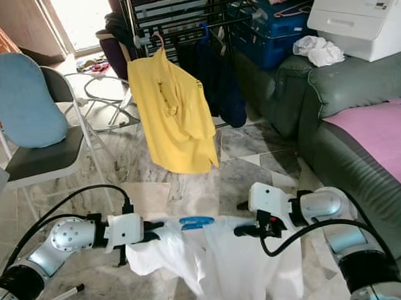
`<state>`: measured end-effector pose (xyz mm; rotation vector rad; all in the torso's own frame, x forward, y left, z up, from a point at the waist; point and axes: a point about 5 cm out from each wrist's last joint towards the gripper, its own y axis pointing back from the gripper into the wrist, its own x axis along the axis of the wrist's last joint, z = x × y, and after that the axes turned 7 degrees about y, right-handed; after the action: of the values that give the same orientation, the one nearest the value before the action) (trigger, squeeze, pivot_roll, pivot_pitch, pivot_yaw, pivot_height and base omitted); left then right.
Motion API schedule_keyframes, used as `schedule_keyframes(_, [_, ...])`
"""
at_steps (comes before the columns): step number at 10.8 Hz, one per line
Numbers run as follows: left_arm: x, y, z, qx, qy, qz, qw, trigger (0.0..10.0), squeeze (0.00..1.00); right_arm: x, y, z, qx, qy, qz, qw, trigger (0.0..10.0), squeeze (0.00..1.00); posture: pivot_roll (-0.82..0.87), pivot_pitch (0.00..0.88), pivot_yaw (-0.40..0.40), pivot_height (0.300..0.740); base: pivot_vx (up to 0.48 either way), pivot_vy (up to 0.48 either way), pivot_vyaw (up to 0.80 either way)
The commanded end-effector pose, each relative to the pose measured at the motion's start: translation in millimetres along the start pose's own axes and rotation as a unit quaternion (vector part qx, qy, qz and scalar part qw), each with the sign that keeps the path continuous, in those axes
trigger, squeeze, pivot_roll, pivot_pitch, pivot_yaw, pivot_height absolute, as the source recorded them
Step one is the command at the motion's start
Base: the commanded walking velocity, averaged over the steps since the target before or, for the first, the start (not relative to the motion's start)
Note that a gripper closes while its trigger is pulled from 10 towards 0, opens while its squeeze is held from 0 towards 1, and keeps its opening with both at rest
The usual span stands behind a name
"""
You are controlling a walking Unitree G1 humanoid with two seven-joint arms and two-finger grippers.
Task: Hang hanger
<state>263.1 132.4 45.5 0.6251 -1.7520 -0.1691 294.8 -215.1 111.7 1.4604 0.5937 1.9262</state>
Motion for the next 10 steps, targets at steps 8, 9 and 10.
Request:
schedule_keyframes(8, [3,-0.9,-4.0,0.015,-0.017,0.011,1.000,0.0,0.00,5,-16.2,-1.7,0.027,-0.009,0.024,0.999,0.0,0.00,-0.14,0.000,0.162,0.740,0.000,0.000,0.00])
schedule_keyframes(9, [2,-0.6,-4.2,0.020,-0.017,0.009,1.000,0.0,0.00,5,-18.5,-2.1,0.018,-0.008,0.031,0.999,0.0,0.00,-0.14,0.000,0.163,0.740,0.000,0.000,0.00])
schedule_keyframes(10, [0,0.1,-4.8,0.025,-0.020,0.004,0.999,0.0,0.00,7,-20.6,-1.3,0.002,-0.003,0.043,0.999,0.0,0.00,-0.14,0.000,0.164,0.740,0.000,0.000,0.00])
